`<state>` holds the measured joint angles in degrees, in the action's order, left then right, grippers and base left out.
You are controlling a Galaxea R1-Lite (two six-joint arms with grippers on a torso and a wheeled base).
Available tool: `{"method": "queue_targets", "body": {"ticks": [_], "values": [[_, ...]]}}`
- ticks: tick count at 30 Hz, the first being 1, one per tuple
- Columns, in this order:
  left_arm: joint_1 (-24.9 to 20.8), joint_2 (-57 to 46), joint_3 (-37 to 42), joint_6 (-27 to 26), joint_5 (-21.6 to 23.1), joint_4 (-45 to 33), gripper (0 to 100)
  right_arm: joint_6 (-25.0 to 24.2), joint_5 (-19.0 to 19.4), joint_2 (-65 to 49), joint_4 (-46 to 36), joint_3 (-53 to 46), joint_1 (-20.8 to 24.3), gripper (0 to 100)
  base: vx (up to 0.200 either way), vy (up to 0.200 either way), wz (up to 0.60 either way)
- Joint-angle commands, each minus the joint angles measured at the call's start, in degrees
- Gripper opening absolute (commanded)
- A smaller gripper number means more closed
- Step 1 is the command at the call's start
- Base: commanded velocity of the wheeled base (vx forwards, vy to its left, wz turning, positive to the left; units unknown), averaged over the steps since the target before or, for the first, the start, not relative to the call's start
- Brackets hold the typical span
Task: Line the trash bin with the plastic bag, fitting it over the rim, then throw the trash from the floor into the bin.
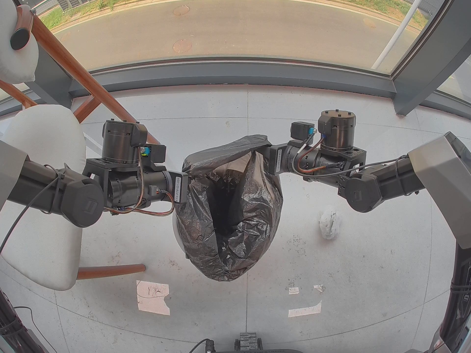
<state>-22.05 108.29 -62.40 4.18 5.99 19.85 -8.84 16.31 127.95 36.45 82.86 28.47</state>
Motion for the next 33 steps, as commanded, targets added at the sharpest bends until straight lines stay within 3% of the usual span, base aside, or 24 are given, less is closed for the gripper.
{"method": "queue_targets", "body": {"ticks": [1,2,7,12,15,33], "values": [[0.08,0.34,0.09,0.04,-0.01,0.02,0,1.1,0.21,2.74,-0.06,2.48,-1.22,0,0.0,0.0,0.0],[0.08,0.43,0.18,0.13,-0.01,0.02,0,1.19,0.3,2.74,-0.06,2.48,-1.22,100,0.0,0.0,0.0],[0.08,0.43,0.26,0.3,-0.01,0.02,0,2.07,0.39,2.04,0.11,0.64,-1.39,100,0.0,0.0,0.0],[0.08,1.57,0.09,0.39,-0.01,0.02,0,3.92,6.45,-3.24,0.64,-6.75,-1.66,100,0.0,0.0,0.0],[0.17,2.01,0.0,0.39,-0.01,0.1,0,4.53,7.95,-7.28,0.82,-11.58,-2.19,100,0.0,0.0,0.0],[4.12,4.12,-1.84,-1.28,-0.27,-0.16,0,4.09,7.68,-19.85,4.68,-22.65,-8.78,100,0.0,0.0,0.0]]}}
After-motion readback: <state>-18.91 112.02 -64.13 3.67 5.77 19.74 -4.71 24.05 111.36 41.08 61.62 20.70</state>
